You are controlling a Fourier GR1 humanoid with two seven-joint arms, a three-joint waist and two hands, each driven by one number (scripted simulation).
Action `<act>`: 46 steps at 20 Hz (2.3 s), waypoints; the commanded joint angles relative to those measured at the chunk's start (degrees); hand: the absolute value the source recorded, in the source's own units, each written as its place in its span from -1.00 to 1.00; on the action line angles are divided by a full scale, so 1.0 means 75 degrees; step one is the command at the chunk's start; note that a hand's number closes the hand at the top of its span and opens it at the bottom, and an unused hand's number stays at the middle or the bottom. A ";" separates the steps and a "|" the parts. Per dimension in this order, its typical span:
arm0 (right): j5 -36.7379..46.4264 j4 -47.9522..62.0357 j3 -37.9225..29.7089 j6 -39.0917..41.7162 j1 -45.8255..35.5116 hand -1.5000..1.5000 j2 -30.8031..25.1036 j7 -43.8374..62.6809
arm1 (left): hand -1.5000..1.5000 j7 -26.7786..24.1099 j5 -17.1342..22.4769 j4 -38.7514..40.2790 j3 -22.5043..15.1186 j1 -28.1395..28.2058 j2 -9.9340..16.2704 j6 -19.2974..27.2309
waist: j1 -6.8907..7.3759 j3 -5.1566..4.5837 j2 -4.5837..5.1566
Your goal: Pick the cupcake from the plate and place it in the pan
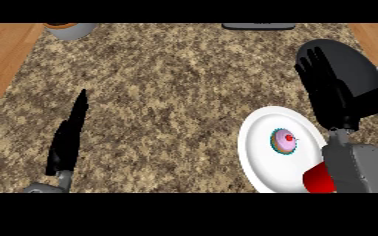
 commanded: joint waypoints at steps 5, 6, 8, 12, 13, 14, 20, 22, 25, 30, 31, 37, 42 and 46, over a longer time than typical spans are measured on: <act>-0.0508 -0.0253 0.2289 0.4441 -0.0832 1.00 -0.0455 0.0108 | 0.00 -0.0211 0.0308 -0.0546 0.0120 -0.1012 -0.0146 -0.0409 | 0.0688 0.0018 0.0093; -0.0485 -0.0294 0.2709 0.4959 -0.0969 1.00 -0.0418 0.0111 | 0.00 -0.0278 0.0326 -0.0607 0.0029 -0.1104 -0.0257 -0.0453 | 0.0923 0.0022 0.0160; 0.0204 -0.0470 0.2527 0.6054 -0.0829 1.00 -0.1432 -0.0956 | 0.00 -0.0101 0.0692 -0.0443 0.0291 -0.1213 -0.0343 -0.0544 | 0.0243 0.0018 0.0146; 0.0814 -0.0201 0.1065 0.7024 -0.0672 -1.00 -0.2422 -0.3358 | 0.00 -0.0026 0.0905 -0.0576 0.0538 -0.1173 -0.0277 -0.0573 | -0.0001 0.0051 0.0125; 0.0827 0.0005 0.0677 0.7199 -0.0847 -1.00 -0.2609 -0.3786 | 0.00 -0.0013 0.0935 -0.0583 0.0476 -0.1219 -0.0323 -0.0643 | 0.0018 0.0052 0.0155; 0.1091 0.0130 0.0573 0.7455 -0.0929 -1.00 -0.2803 -0.4135 | 0.00 0.0155 0.1066 -0.0525 0.0677 -0.1391 -0.0144 -0.0761 | 0.0055 0.0054 0.0181; 0.1987 0.0553 0.0117 0.8465 -0.1739 -1.00 -0.4336 -0.5164 | 0.00 0.0054 0.1175 -0.0559 0.0712 -0.1481 -0.0139 -0.0974 | 0.0327 0.0035 0.0195; 0.2565 0.0087 0.0409 0.8351 -0.2064 -1.00 -0.4617 -0.5271 | 0.00 -0.0147 0.1123 -0.0191 0.0614 -0.1494 -0.0327 -0.0995 | 0.0286 0.0015 0.0220; 0.3094 0.0130 0.0647 0.8266 -0.2442 -1.00 -0.5112 -0.5485 | 0.00 -0.0186 0.1164 -0.0132 0.0679 -0.1552 -0.0286 -0.1101 | 0.0431 0.0005 0.0237; 0.3794 0.0211 0.1229 0.7670 -0.2665 -1.00 -0.5216 -0.6480 | 0.00 -0.0173 0.1192 0.0108 0.0835 -0.1780 -0.0268 -0.1192 | 0.0293 -0.0009 0.0176; 0.3868 0.0051 0.1185 0.7563 -0.2441 -1.00 -0.5435 -0.6906 | 0.00 0.0016 0.1145 0.0007 0.0858 -0.1802 -0.0175 -0.1133 | 0.0189 0.0000 0.0135; 0.4166 0.0338 0.2204 0.7018 -0.2874 -1.00 -0.5395 -0.7250 | 0.00 -0.0004 0.1254 0.0161 0.1037 -0.1897 -0.0107 -0.1360 | 0.0225 -0.0024 0.0114; 0.4204 0.0148 0.3040 0.6838 -0.2518 -1.00 -0.5644 -0.7962 | 0.00 0.0009 0.1135 0.0055 0.0896 -0.1753 -0.0264 -0.1245 | 0.0199 -0.0012 0.0107; 0.4484 0.0141 0.3589 0.6304 -0.2587 -1.00 -0.5612 -0.8008 | 0.00 0.0147 0.1111 0.0183 0.1011 -0.1985 -0.0225 -0.1262 | 0.0144 -0.0018 0.0095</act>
